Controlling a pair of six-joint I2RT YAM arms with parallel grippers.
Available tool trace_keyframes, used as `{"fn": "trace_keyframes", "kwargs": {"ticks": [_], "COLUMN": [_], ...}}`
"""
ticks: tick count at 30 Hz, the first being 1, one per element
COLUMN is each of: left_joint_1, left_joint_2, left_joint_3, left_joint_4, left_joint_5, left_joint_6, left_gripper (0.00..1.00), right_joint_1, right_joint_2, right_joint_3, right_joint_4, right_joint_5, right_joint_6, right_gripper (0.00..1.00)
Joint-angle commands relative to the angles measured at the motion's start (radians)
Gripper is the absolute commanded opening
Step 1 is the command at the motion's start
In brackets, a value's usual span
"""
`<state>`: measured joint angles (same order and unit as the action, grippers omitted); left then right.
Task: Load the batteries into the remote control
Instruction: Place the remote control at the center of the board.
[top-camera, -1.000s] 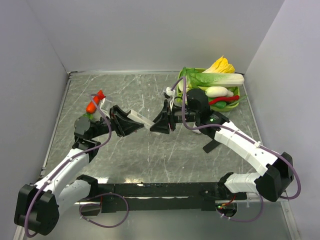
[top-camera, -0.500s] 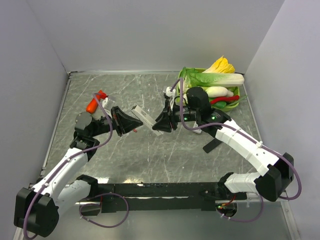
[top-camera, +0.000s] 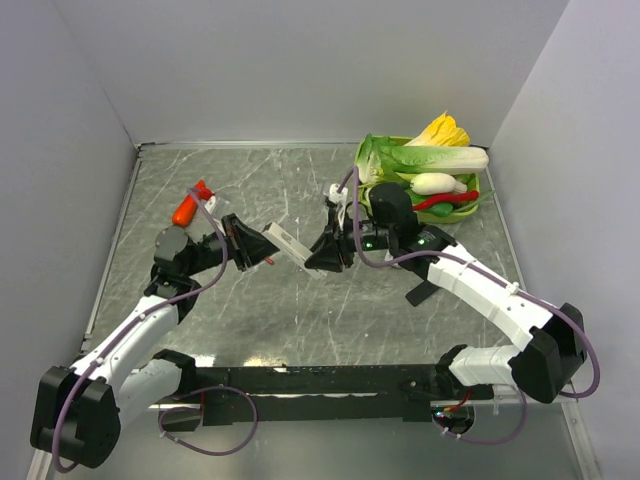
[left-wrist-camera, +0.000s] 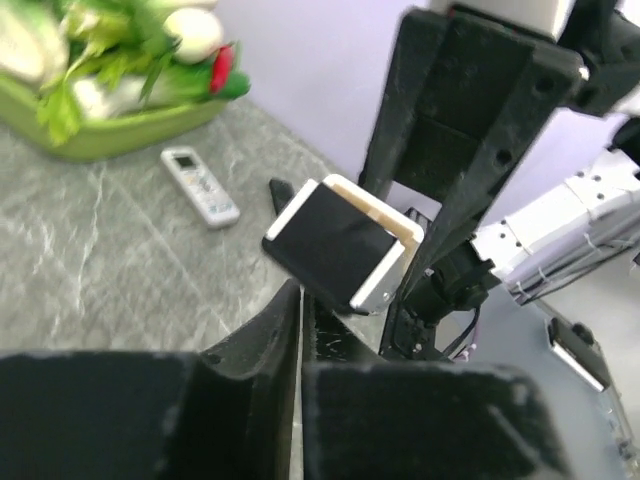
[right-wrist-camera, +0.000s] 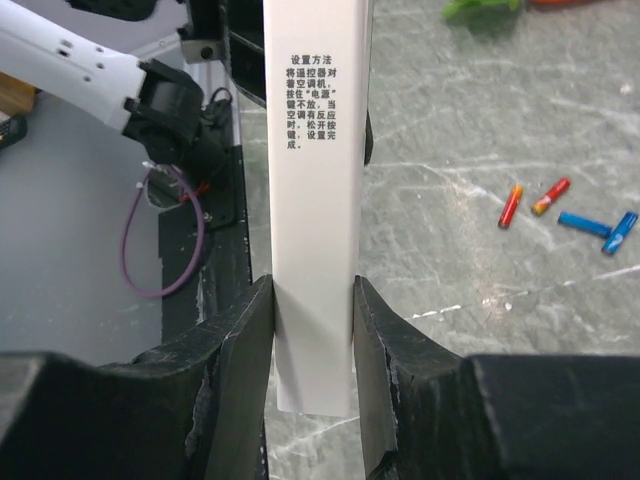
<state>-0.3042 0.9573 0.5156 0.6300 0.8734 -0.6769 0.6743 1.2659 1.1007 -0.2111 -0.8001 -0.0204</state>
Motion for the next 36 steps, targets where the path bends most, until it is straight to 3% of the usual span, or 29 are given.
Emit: {"fn": "trace_keyframes", "kwargs": {"ticks": [1, 4, 5, 8, 10, 14, 20, 26, 29, 36], "left_joint_1": [0.004, 0.004, 0.007, 0.008, 0.008, 0.008, 0.007, 0.008, 0.008, 0.013], "left_joint_2": [-0.014, -0.061, -0.08, -0.162, -0.23, -0.317, -0.423, -0.469, -0.468, -0.444], "left_joint_3": [-0.015, -0.029, -0.034, -0.029, -0.013, 0.04, 0.089, 0.093, 0.081, 0.083], "left_joint_4": [-0.112, -0.238, -0.324, -0.494, -0.567, -0.693, -0.788, -0.802, -0.794, -0.806], "left_joint_5": [-0.095, -0.261, -0.319, -0.575, -0.728, -0.87, -1.034, -1.111, -1.154, -1.228], "left_joint_6": [0.031, 0.082, 0.094, 0.1, 0.106, 0.167, 0.241, 0.324, 0.332, 0.329], "left_gripper": [0.14, 0.32, 0.42, 0.63, 0.72, 0.88, 0.99, 0.99, 0.99, 0.99], "right_joint_1": [0.001, -0.001, -0.002, 0.004, 0.013, 0.062, 0.137, 0.212, 0.228, 0.251], "right_joint_2": [0.018, 0.03, 0.042, 0.093, 0.127, 0.234, 0.374, 0.478, 0.51, 0.523], "right_joint_3": [-0.074, -0.105, -0.111, -0.116, -0.114, -0.105, -0.07, -0.029, -0.016, 0.024], "right_joint_4": [0.073, 0.058, 0.05, -0.002, -0.03, -0.043, -0.034, -0.066, -0.08, -0.172], "right_joint_5": [0.064, 0.127, 0.143, 0.226, 0.28, 0.357, 0.438, 0.535, 0.556, 0.621], "right_joint_6": [0.007, -0.015, -0.035, -0.085, -0.105, -0.168, -0.21, -0.257, -0.263, -0.276], "right_gripper": [0.13, 0.11, 0.11, 0.11, 0.11, 0.11, 0.11, 0.16, 0.23, 0.59]}}
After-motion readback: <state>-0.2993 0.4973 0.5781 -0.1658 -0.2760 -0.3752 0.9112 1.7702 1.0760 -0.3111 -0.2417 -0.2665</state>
